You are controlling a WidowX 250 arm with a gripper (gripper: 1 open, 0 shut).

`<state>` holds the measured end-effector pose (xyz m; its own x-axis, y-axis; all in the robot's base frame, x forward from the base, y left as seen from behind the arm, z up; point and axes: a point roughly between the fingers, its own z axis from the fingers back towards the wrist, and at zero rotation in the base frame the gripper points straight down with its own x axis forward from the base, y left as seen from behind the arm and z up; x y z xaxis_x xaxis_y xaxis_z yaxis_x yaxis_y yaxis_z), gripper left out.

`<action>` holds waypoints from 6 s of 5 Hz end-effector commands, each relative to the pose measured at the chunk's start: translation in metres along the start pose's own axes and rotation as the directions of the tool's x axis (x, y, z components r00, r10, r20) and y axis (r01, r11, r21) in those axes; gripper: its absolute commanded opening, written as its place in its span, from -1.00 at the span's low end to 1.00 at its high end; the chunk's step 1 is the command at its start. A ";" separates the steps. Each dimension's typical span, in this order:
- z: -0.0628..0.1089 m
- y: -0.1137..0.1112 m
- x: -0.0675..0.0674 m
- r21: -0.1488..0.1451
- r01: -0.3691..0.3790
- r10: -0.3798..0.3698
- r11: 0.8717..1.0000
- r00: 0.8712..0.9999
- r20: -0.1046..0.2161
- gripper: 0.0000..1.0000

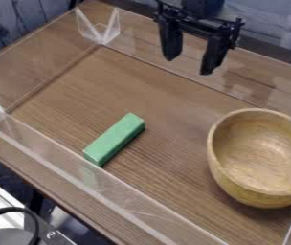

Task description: Put the green block in the brown bowl

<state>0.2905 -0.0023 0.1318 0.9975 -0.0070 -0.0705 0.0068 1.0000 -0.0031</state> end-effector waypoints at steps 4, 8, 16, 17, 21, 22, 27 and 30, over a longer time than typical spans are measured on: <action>-0.038 0.057 -0.062 0.021 0.051 -0.051 0.998 0.999 -0.014 1.00; -0.074 0.079 -0.083 0.028 0.063 -0.062 0.998 0.998 -0.025 1.00; -0.073 0.074 -0.075 -0.032 0.046 -0.044 0.998 0.998 0.045 1.00; -0.076 0.074 -0.074 -0.036 0.044 -0.043 0.998 0.998 0.045 1.00; -0.089 0.074 -0.072 -0.051 0.036 -0.034 0.998 0.999 0.034 1.00; -0.092 0.075 -0.071 -0.055 0.033 -0.031 0.998 0.999 0.031 -1.00; -0.030 0.054 -0.045 -0.077 0.017 -0.009 0.997 0.995 0.101 -1.00; -0.054 0.056 -0.048 -0.070 0.029 -0.025 0.997 0.998 0.064 1.00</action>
<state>0.2325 0.0519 0.0715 0.9984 -0.0281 -0.0491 0.0235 0.9955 -0.0913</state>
